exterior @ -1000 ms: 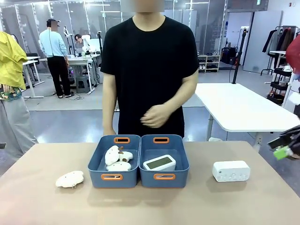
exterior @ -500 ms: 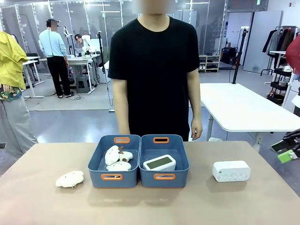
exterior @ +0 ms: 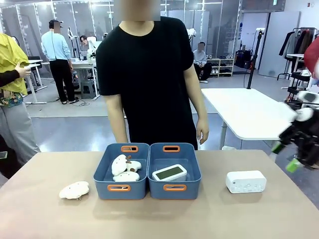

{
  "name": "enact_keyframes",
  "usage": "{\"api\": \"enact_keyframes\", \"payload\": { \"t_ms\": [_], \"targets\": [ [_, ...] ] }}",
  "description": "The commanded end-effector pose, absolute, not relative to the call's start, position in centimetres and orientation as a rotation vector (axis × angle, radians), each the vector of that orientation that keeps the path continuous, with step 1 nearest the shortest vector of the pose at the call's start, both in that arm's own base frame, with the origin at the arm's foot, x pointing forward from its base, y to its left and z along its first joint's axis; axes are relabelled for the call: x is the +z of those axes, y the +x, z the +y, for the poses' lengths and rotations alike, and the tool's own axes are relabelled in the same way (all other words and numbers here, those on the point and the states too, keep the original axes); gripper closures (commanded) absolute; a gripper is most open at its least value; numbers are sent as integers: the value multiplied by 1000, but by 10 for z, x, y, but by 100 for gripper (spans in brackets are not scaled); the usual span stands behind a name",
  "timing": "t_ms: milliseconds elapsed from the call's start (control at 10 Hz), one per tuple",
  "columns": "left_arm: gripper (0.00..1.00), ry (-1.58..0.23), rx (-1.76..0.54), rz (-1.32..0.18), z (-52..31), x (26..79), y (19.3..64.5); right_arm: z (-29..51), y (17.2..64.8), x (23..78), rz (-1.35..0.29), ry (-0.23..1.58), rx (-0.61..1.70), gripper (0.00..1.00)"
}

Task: Sort the digital clocks into the basket.
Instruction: Pick up the Digital clock from the table and place it into the empty Plastic storage basket.

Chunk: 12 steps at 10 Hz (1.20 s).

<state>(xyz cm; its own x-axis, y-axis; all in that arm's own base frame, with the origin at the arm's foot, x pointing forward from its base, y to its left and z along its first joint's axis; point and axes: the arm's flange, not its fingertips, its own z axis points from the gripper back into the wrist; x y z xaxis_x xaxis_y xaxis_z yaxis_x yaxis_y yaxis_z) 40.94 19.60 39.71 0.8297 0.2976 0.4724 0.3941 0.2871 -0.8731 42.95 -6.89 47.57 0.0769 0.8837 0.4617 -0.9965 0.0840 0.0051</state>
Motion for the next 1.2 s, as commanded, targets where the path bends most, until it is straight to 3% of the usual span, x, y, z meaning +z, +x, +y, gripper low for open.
{"api": "enact_keyframes", "payload": {
  "t_ms": [0, 400, 800, 1100],
  "targets": [
    [0, -1291, -81, -621, 198, 399, 411, -57, 491, 454, -349, 242, 1591, 0],
    [0, -1291, -81, -621, 198, 399, 411, -3, 531, 419, -236, 169, 1608, 0],
    [0, -1291, -81, -621, 198, 399, 411, 19, 523, 375, -156, 226, 1605, 0],
    [0, -1291, -81, -621, 198, 399, 411, 27, 529, 342, -172, 92, 1567, 0]
  ]
}}
